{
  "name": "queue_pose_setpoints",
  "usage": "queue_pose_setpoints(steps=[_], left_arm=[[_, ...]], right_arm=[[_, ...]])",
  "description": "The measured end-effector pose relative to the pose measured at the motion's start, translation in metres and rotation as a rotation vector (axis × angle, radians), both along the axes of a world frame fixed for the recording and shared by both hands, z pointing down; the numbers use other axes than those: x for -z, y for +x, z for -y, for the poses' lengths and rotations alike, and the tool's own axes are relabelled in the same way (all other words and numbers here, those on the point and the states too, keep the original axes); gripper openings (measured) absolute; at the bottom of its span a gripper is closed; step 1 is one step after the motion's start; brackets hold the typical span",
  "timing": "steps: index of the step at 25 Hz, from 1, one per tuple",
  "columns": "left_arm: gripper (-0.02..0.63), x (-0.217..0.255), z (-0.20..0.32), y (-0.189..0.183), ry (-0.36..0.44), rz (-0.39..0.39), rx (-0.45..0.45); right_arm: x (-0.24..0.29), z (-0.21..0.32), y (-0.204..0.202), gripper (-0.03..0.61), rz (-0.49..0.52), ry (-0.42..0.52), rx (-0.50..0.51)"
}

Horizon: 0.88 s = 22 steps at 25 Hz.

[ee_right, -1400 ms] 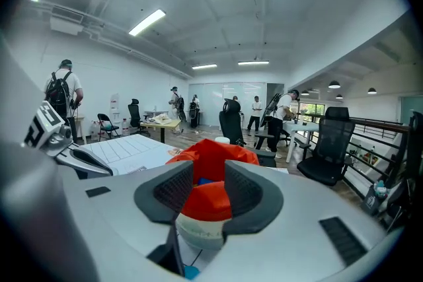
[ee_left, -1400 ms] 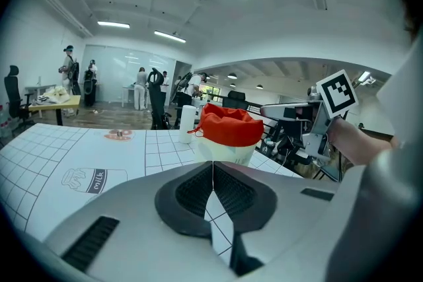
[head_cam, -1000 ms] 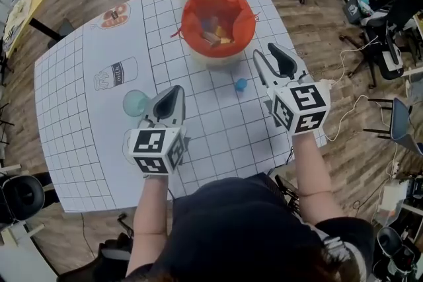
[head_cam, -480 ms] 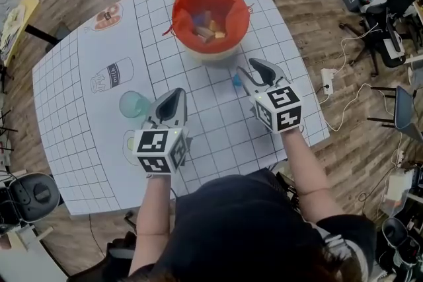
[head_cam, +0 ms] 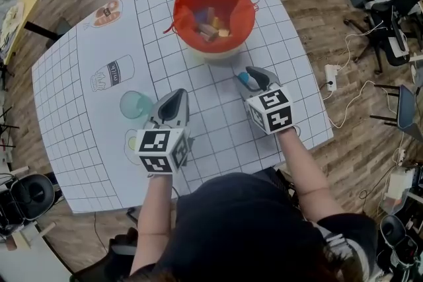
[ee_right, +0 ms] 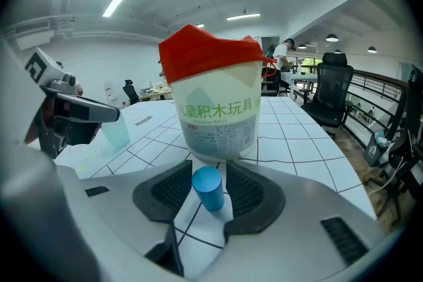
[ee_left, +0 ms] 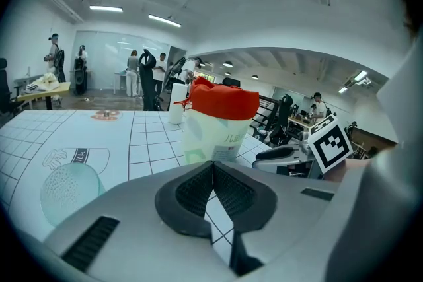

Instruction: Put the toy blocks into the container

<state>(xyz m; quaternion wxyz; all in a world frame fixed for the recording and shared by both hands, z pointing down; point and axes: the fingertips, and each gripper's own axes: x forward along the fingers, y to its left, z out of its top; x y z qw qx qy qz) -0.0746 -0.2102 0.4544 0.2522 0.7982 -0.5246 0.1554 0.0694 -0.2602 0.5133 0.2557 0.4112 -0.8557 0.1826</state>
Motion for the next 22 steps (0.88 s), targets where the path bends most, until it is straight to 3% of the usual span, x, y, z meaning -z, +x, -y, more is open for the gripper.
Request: queue_pose_setpoints(steps=[14,22], left_arm=[[0.026,-0.009,0.004,0.001,-0.02,-0.01,-0.004],[0.026,0.01,0.001,0.01,0.009,-0.037,-0.016]], right_arm=[[-0.009,-0.007,-0.001,0.16,-0.064,-0.029,0.045],[0.044,-0.017,-0.004,0.16,-0.039,-0.019,0.117]])
